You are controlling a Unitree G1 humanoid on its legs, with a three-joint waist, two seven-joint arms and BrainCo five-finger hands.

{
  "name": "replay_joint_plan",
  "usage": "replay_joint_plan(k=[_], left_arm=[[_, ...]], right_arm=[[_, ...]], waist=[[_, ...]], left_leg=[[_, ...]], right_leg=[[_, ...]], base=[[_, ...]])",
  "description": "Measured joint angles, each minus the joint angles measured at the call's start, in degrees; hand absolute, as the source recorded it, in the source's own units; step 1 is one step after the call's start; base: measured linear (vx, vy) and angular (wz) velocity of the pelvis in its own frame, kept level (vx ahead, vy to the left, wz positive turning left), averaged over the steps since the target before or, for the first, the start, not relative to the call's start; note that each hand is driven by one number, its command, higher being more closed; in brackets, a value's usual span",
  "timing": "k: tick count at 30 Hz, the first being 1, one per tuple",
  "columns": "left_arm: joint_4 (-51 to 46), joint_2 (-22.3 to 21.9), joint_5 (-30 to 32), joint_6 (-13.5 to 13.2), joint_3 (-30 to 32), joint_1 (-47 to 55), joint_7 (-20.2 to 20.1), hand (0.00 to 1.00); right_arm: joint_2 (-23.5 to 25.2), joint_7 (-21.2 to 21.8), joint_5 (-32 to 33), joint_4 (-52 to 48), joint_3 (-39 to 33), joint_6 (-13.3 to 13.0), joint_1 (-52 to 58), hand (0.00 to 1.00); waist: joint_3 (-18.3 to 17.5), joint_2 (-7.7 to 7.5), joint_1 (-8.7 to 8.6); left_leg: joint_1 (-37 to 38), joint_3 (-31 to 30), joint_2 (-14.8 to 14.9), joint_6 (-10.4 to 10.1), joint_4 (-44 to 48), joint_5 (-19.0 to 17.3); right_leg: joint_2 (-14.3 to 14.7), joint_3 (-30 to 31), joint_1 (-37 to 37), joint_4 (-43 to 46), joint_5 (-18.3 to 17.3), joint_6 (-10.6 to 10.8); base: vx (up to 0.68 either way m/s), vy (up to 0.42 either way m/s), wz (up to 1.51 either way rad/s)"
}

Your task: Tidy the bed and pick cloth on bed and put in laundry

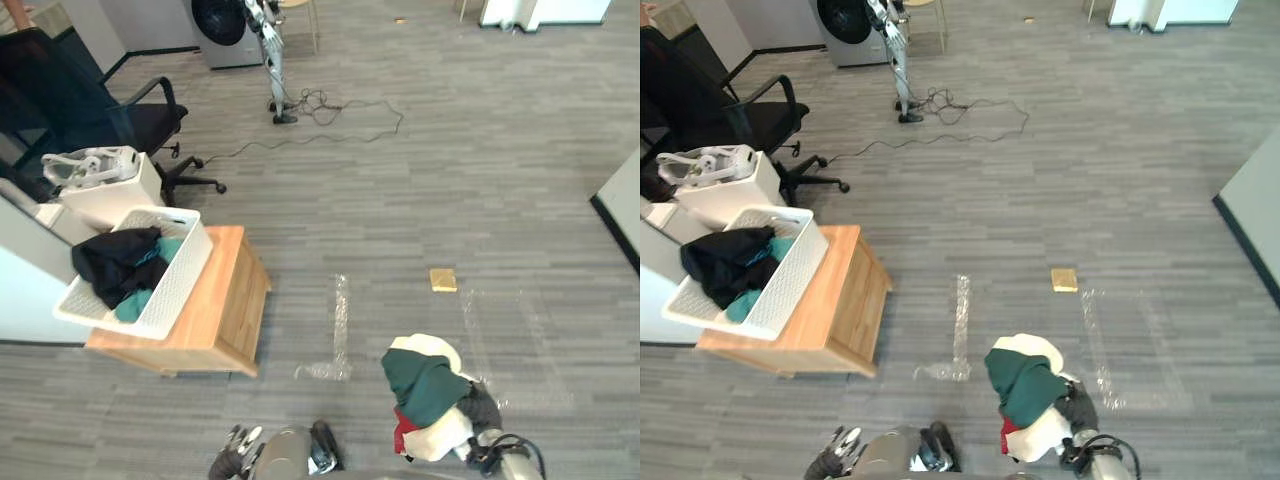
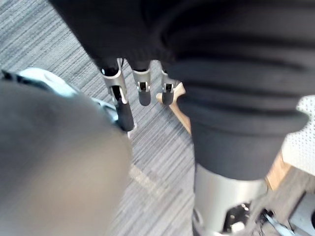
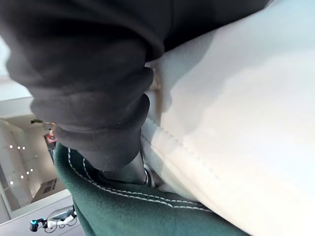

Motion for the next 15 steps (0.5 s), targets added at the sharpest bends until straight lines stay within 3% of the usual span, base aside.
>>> replay_joint_plan(k=[1,2,3,4,6,7,8,9,10,11,12,13,14,15], left_arm=[[0.29,0.02,-0.09,0.04,-0.04,-0.20,0.64,0.00],[0.27,-0.21,-0.73,0.08,-0.57,-0.50,0.87,0.00],[0.16,-0.16,-1.49,0.16,-1.02,-0.84,0.86,0.00],[-0.05,-0.29,-2.65,0.44,-1.64,-1.65,0.79,0.00],[-0.32,-0.46,-2.87,0.73,-2.29,-3.20,0.86,0.00],[-0.36,-0.17,-2.84,0.86,-2.68,-4.59,0.84,0.00],[-0.40,0.20,-2.83,0.85,-2.90,-5.00,0.75,0.00],[-0.50,0.80,-2.88,0.80,-3.01,-4.84,0.71,0.00],[-0.80,0.72,-2.90,0.78,-2.30,-3.91,0.86,0.00],[-1.13,0.01,-2.90,0.55,-2.11,-3.43,0.96,0.00],[-1.96,-2.12,-2.92,0.17,-2.29,-2.96,1.19,0.00],[-2.93,-4.68,-3.77,-0.35,-2.74,-2.80,1.25,0.00],[-3.09,-5.70,-4.41,-0.59,-2.77,-2.75,1.09,0.00],[-3.50,-6.26,-5.21,-1.97,-2.70,-2.11,0.70,0.00]], right_arm=[[0.03,0.23,-0.37,-0.07,0.31,0.00,0.09,1.00],[0.00,0.52,-0.74,-0.22,1.09,-0.21,0.48,1.00],[-0.02,0.54,-0.74,-0.25,1.97,-0.67,1.22,1.00],[-0.01,0.79,-0.72,-0.27,2.63,-1.33,2.15,1.00],[0.01,0.89,-0.69,-0.19,3.24,-2.56,2.42,1.00],[0.03,0.93,-0.66,-0.16,3.96,-3.69,2.45,1.00],[0.02,0.96,-0.68,-0.16,4.49,-4.20,2.48,1.00],[0.09,1.07,-0.70,-0.15,5.92,-4.83,2.84,1.00],[0.09,1.05,-0.70,-0.28,7.24,-5.12,2.93,1.00],[-0.02,0.92,-0.70,-0.71,7.84,-5.05,2.95,1.00],[-0.98,0.66,-0.70,-2.58,8.15,-5.01,2.74,1.00],[-2.32,0.41,-0.75,-5.33,8.16,-5.05,2.53,1.00],[-2.80,0.24,-0.80,-6.35,8.18,-5.04,2.53,1.00],[-2.89,-0.47,-0.99,-7.04,8.33,-5.04,2.11,1.00]], waist=[[0.20,-0.02,-0.26],[0.80,0.91,-0.93],[0.79,0.89,-2.17],[0.92,0.94,-3.04],[1.06,1.30,-3.42],[1.05,1.18,-3.54],[1.04,0.77,-3.23],[1.06,-0.31,-2.70],[0.56,-0.33,-2.39],[0.39,0.48,-2.09],[0.69,2.42,-1.77],[1.29,5.17,-2.05],[1.64,6.36,-2.16],[1.51,7.09,-2.22]], left_leg=[[1.71,-1.16,0.10,-0.12,-1.07,-0.20],[4.75,-3.92,0.32,-0.20,-3.62,-0.22],[6.71,-6.20,0.64,-0.45,-5.20,-0.18],[8.37,-9.62,1.07,-1.68,-6.11,0.33],[10.53,-14.89,2.09,-3.19,-6.52,-0.53],[10.70,-18.58,2.72,-5.36,-6.12,-1.85],[11.00,-20.40,2.60,-6.43,-5.87,-2.61],[11.97,-23.41,2.64,-8.02,-3.83,-5.36],[12.73,-26.08,3.22,-9.44,-0.85,-8.42],[13.06,-26.19,4.20,-10.06,0.57,-9.05],[10.71,-24.88,6.53,-10.51,7.17,-9.11],[5.30,-21.28,10.08,-12.30,17.79,-7.90],[2.87,-18.78,12.49,-13.29,22.70,-7.41],[-0.46,-12.52,16.16,-13.28,28.75,-7.44]], right_leg=[[1.11,0.63,-2.29,1.66,-0.64,-0.61],[4.15,2.16,-6.67,1.19,-2.70,0.82],[5.89,2.69,-9.23,-2.09,-3.97,2.02],[7.21,2.49,-11.61,-9.55,-5.54,1.43],[9.83,5.18,-13.26,-27.50,-4.77,1.64],[11.84,10.38,-12.55,-42.23,-1.13,2.71],[12.12,13.06,-12.24,-47.12,0.81,3.80],[12.26,16.32,-11.68,-48.93,2.82,4.42],[12.82,18.23,-11.46,-44.61,6.84,3.63],[12.93,16.77,-11.39,-41.92,7.31,3.08],[12.58,13.23,-9.95,-39.18,3.74,1.90],[12.60,8.63,-6.66,-40.33,2.00,1.25],[12.54,6.42,-4.71,-41.07,1.36,1.07],[12.29,2.29,-0.99,-42.85,0.48,0.74]], base=[[0.52,-0.021,0.66],[0.44,-0.032,1.04],[0.55,-0.080,1.56],[0.47,-0.130,1.71],[0.48,-0.190,1.57],[0.40,-0.228,1.38],[0.63,-0.436,1.57],[0.66,-0.494,1.33],[0.67,-0.505,1.25],[0.52,-0.380,1.27],[0.46,-0.318,1.45],[0.42,-0.290,1.59],[0.35,-0.264,1.71],[0.28,-0.247,1.56]])
